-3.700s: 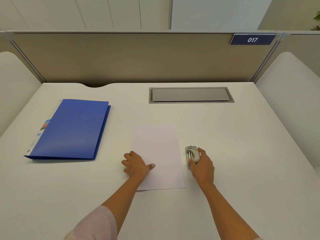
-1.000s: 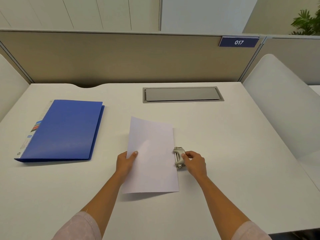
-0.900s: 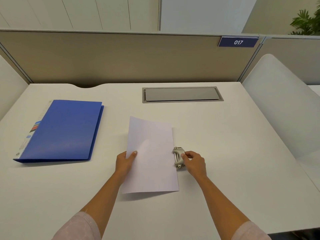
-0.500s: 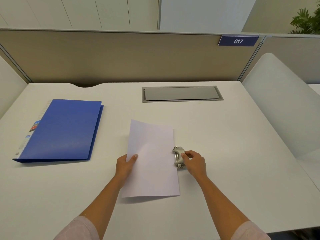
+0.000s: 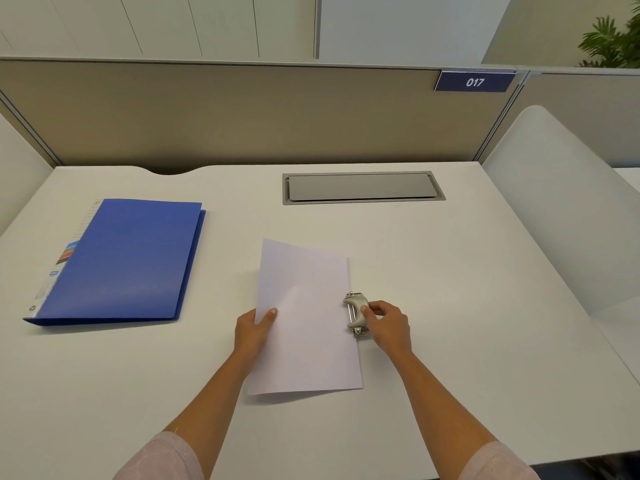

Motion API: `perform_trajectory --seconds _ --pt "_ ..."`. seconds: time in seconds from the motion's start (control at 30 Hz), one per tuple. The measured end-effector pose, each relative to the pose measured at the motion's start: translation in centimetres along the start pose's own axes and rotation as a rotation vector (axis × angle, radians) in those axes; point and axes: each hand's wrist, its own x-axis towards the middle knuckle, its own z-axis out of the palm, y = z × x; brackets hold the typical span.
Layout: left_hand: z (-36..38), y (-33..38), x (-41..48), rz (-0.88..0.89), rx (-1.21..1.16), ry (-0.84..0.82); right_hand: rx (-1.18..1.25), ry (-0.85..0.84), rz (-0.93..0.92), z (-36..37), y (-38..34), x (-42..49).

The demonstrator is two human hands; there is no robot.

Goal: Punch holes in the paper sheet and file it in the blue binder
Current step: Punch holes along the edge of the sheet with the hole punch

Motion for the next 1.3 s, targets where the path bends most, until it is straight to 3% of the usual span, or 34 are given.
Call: perform_trajectory --seconds 1.3 --pt "0.13 0.08 0.55 0.007 0.045 -0.048 0.067 -0.060 0.013 -0.43 -0.54 0.19"
